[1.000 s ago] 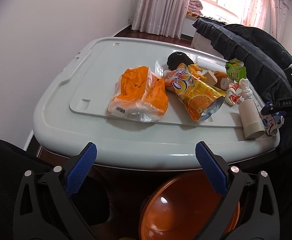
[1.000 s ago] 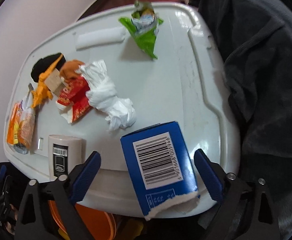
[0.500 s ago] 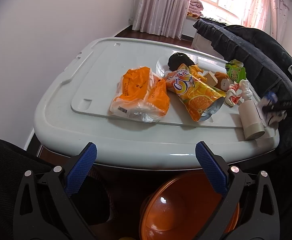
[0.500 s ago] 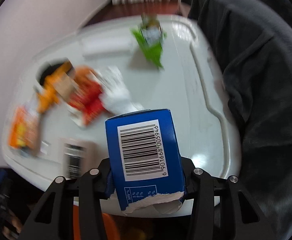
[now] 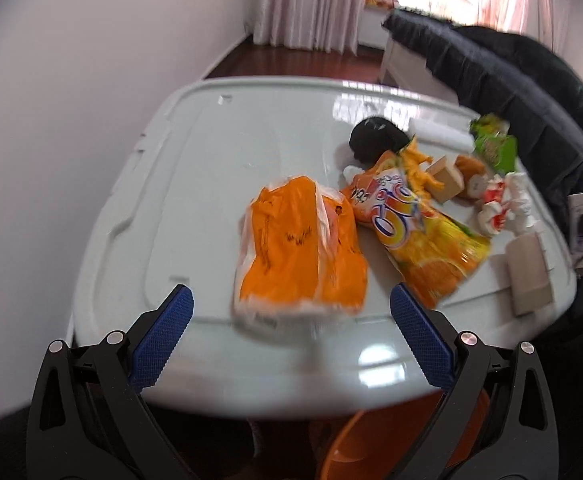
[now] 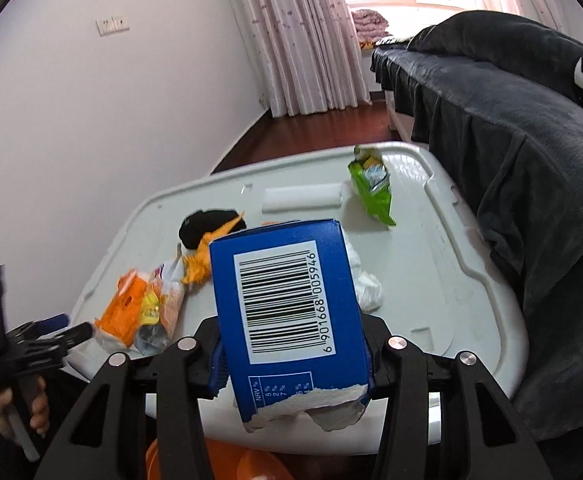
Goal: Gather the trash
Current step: 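Grasp the orange plastic bag with the left tool while the right tool holds the carton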
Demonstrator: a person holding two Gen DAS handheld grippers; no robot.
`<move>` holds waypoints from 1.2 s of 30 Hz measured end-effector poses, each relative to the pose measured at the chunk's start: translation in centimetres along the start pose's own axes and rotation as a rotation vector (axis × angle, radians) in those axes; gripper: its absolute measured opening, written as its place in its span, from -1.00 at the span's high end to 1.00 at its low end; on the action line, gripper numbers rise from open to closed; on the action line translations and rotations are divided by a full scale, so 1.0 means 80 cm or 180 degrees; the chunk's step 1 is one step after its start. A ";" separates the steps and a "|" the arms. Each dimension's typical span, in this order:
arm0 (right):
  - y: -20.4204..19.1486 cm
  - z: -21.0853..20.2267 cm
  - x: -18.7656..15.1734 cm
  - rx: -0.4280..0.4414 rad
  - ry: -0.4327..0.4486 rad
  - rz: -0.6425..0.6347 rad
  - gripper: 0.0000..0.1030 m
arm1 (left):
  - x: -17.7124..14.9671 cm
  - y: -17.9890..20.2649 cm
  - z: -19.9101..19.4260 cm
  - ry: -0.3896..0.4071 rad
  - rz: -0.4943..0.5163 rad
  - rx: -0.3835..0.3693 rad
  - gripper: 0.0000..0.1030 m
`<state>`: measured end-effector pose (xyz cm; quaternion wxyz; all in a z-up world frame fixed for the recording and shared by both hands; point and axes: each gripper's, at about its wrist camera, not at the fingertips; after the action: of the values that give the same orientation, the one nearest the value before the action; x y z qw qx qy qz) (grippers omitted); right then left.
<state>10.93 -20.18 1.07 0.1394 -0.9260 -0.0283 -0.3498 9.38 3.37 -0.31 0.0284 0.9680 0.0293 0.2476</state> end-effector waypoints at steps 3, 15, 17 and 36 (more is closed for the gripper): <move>-0.002 -0.007 -0.004 -0.0001 0.0038 -0.0020 0.06 | 0.015 0.003 0.022 -0.0118 0.0038 -0.0029 -0.87; 0.002 0.007 -0.004 0.0015 -0.0046 -0.0016 0.06 | 0.030 0.009 0.088 -0.0369 0.0095 0.0052 -0.87; 0.003 0.011 -0.004 -0.0003 -0.0074 -0.0008 0.06 | 0.026 0.010 0.091 -0.0287 0.0168 0.0143 -0.87; -0.004 0.019 -0.010 -0.0182 -0.0073 -0.0100 0.06 | 0.013 0.018 0.039 0.0107 0.0126 0.0309 0.63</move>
<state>11.23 -19.39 -0.48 0.1071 -0.9330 -0.0344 -0.3419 11.86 1.88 -2.41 -0.0239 0.9643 0.0227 0.2627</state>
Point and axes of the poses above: each gripper's, at about its wrist camera, not at the fingertips, and z roughly the way its jaws point, y to its right, x to its top, and after that the axes turned 5 degrees about -y, right-handed
